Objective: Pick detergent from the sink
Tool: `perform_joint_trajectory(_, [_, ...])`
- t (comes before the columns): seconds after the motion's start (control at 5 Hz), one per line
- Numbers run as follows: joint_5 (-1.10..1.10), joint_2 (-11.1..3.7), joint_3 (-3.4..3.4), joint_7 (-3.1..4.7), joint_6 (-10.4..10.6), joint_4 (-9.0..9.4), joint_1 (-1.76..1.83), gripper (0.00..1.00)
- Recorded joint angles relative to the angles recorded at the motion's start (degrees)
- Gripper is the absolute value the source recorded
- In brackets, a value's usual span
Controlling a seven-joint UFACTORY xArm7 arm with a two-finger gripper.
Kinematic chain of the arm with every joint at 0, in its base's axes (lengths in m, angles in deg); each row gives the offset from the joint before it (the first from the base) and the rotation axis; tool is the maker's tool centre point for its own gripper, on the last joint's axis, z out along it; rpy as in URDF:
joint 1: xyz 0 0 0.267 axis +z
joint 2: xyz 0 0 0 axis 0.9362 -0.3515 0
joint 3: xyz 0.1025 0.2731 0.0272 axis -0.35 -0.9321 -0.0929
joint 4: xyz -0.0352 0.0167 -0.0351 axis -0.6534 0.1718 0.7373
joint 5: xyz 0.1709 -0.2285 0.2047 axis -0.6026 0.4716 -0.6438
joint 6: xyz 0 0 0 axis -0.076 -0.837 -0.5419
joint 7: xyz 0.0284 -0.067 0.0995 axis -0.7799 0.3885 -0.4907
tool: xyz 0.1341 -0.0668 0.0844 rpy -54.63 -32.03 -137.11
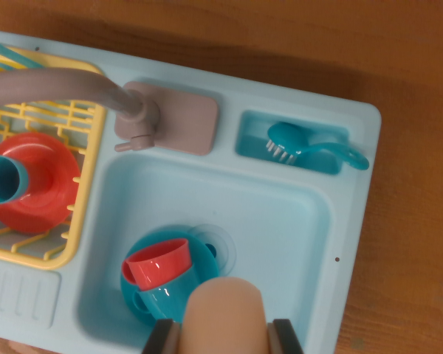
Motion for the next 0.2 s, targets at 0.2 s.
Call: perform_joint_trajectory(0.2, [0.00,0.00,0.00,0.00,0.0,0.00,0.00,1.00])
